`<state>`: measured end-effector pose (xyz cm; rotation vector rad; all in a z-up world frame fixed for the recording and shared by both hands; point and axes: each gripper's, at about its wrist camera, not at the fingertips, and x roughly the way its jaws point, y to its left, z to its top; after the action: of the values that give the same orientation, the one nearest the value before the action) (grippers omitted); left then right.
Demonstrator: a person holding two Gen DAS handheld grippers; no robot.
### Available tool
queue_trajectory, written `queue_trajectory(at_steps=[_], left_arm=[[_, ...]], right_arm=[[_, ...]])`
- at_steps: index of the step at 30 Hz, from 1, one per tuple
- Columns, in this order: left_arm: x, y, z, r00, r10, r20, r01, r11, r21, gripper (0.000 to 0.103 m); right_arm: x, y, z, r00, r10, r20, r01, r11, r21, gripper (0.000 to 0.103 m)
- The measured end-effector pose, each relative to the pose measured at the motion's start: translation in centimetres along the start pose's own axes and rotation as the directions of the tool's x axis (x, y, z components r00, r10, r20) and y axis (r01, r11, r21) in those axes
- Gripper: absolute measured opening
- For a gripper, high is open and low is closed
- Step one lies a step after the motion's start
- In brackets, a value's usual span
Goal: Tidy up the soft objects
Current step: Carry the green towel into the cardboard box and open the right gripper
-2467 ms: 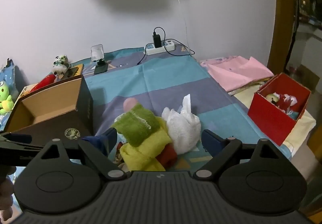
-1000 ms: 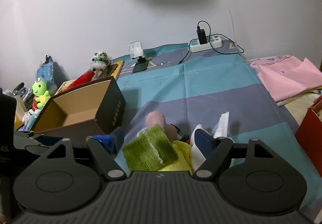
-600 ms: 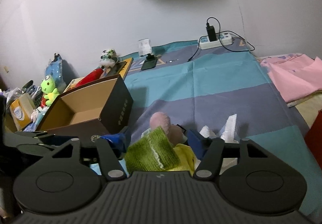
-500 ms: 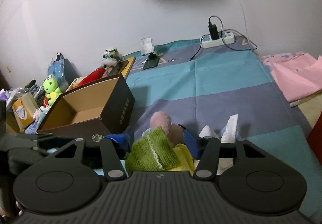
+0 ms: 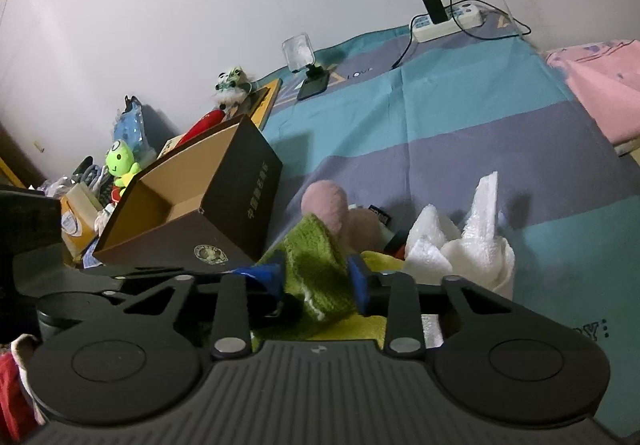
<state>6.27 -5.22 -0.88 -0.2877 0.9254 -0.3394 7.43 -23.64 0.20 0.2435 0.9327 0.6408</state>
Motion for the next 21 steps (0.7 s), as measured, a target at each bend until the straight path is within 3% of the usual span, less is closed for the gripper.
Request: queue_trajectory(at_steps=[3, 4, 7, 14, 21], left_arm=[[0.1, 0.0, -0.4, 1.0, -0.014, 0.001, 0.014, 1.0, 0.001, 0.039], [-0.1, 0.0, -0.4, 1.0, -0.014, 0.012, 0.014, 1.0, 0.009, 0.029], [-1.1, -0.2, -0.4, 0.999, -0.026, 0.039, 0.024, 0.999, 0.038, 0.021], [-5.1, 0.1, 1.0, 0.989, -0.062, 0.137, 0.046, 0.992, 0.12, 0.018], [-10.2, 5.4, 4.3, 0.967, 0.009, 0.253, -0.042, 0.991, 0.126, 0.017]], right_arm=[[-0.2, -0.4, -0.1, 1.0, 0.022, -0.001, -0.022, 1.0, 0.015, 0.0], [-0.4, -0.3, -0.2, 1.0, 0.024, 0.005, -0.024, 1.0, 0.015, 0.0], [-0.9, 0.3, 0.0, 0.999, 0.033, 0.034, -0.033, 0.999, 0.016, 0.0], [-2.0, 4.6, 1.9, 0.986, 0.078, 0.15, -0.071, 0.996, -0.053, 0.0], [3.1, 11.5, 5.9, 0.968, 0.19, 0.164, -0.164, 0.973, -0.163, 0.0]])
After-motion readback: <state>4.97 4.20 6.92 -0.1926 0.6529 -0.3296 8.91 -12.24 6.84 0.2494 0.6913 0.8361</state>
